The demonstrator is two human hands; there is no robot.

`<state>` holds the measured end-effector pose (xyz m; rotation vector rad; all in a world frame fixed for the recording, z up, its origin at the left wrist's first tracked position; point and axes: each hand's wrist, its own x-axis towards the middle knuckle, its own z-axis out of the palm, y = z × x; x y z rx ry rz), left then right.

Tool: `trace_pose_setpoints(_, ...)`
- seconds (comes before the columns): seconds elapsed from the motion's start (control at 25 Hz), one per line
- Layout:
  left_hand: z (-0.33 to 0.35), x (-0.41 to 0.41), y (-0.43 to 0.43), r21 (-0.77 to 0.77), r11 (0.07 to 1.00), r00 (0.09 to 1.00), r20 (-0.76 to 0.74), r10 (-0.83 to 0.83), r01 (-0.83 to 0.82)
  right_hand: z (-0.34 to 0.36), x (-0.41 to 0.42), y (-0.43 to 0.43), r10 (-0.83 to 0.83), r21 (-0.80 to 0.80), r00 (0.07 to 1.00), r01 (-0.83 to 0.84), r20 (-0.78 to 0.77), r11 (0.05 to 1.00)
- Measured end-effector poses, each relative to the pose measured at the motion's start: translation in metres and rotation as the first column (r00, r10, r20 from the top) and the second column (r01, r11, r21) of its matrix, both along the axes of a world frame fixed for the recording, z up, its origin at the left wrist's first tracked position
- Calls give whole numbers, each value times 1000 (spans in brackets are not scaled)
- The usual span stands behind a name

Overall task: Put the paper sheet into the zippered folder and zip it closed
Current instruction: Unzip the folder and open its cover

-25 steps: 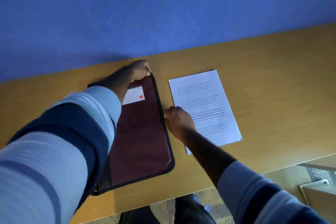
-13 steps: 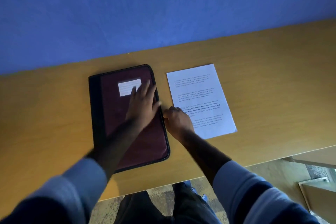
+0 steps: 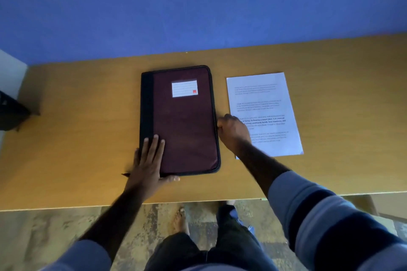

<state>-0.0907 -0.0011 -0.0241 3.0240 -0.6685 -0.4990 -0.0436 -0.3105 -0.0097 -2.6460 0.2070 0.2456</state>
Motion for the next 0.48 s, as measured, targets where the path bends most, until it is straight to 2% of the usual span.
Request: trace_pose_setpoints(0.48, -8, -2, 8, -17, 999, 999, -14, -32, 32, -2, -47, 21, -133, -54, 991, 134, 14, 989)
